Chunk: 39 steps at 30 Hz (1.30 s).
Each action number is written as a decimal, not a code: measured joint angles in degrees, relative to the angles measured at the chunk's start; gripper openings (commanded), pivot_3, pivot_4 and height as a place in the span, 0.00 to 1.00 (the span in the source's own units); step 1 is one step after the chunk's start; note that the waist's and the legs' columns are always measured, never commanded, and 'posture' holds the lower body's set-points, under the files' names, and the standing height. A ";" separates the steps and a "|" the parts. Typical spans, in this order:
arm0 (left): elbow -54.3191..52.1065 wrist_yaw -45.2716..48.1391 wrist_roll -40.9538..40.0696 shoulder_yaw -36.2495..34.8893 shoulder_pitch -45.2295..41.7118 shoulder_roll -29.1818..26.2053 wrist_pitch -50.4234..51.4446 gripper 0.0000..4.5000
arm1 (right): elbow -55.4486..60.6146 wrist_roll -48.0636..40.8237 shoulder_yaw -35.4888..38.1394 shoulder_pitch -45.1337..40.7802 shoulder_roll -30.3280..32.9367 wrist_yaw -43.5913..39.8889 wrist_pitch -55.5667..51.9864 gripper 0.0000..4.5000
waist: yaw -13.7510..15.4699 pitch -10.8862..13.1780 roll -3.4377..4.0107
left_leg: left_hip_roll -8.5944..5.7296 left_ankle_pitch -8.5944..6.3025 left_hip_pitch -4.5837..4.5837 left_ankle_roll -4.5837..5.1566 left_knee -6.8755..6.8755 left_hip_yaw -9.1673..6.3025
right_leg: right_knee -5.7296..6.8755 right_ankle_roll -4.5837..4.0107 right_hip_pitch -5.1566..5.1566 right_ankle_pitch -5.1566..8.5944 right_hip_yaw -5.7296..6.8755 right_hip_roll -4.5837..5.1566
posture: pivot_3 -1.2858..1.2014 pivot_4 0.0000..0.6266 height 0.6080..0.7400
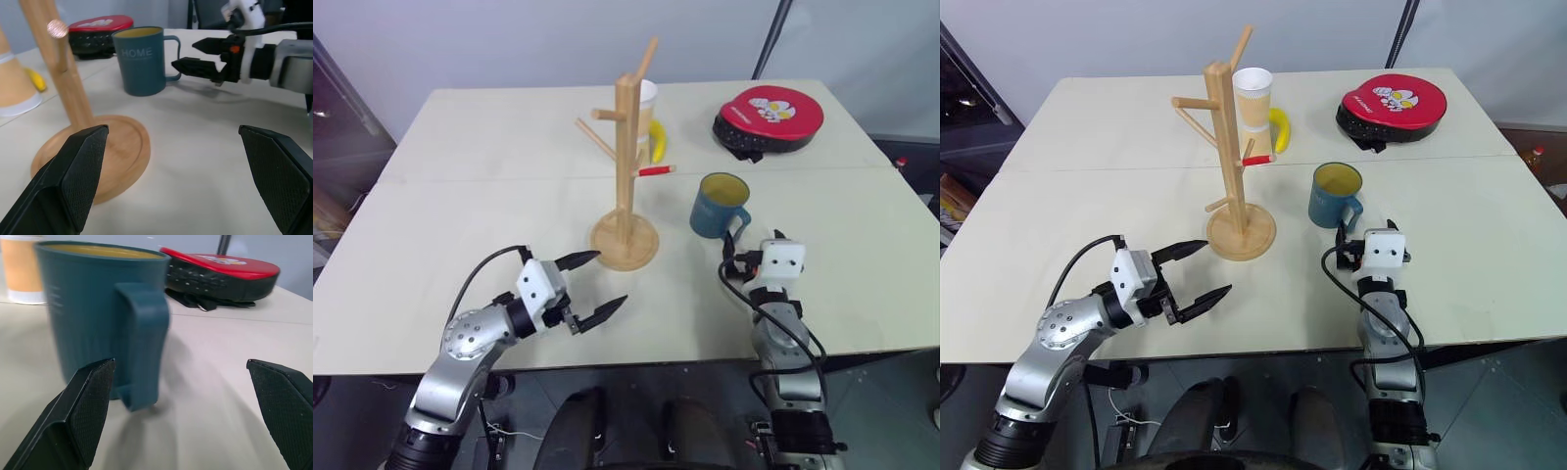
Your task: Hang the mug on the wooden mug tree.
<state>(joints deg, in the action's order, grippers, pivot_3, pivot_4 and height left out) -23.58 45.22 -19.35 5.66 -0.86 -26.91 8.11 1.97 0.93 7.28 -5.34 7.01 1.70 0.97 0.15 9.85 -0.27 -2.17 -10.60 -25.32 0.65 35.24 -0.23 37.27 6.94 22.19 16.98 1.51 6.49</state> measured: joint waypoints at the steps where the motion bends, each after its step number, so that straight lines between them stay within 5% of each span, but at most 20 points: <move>1: -0.05 0.04 0.01 0.34 -0.39 0.04 0.14 1.00 | -0.10 0.00 -0.01 -0.28 -0.01 0.18 -0.06 0.98 | -0.02 0.00 0.00 | 0.00 0.00 0.00 0.00 -0.01 0.00 | 0.00 0.00 0.01 0.00 0.00 -0.01 | 0.52 0.24 1.00; 22: -0.04 -0.88 1.14 2.61 -1.71 0.65 0.10 1.00 | -5.78 -1.51 1.40 -6.34 -1.46 3.50 -4.39 0.98 | -0.90 0.00 0.01 | 0.01 0.01 0.01 0.01 -0.01 -0.01 | 0.08 0.02 0.02 0.00 -0.01 -0.05 | 0.52 0.24 1.00; 31: 0.43 -0.87 1.35 2.60 -1.98 0.67 -0.25 1.00 | -6.85 -4.19 1.18 -6.74 -1.54 0.29 -3.63 0.00 | -0.89 0.00 0.01 | 0.01 0.01 0.01 0.01 -0.01 -0.01 | 0.08 0.02 0.02 0.00 -0.01 -0.05 | 0.52 0.24 1.00; 39: 1.10 -1.37 1.35 2.33 -3.25 0.58 -0.10 1.00 | -4.06 -3.99 -1.60 -4.51 1.48 -5.31 -3.01 0.00 | -0.88 0.01 0.03 | 0.01 0.01 0.01 0.01 -0.01 0.00 | 0.07 0.02 0.03 0.00 -0.02 -0.05 | 0.52 0.24 1.00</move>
<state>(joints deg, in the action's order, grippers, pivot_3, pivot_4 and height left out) -22.47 43.84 -17.99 7.99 -4.11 -26.33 8.02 -2.09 -3.07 5.68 -9.85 8.48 -3.61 -2.03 -0.72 9.86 -0.24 -2.16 -10.59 -25.32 0.66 35.23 -0.24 37.34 6.96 22.22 16.97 1.49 6.44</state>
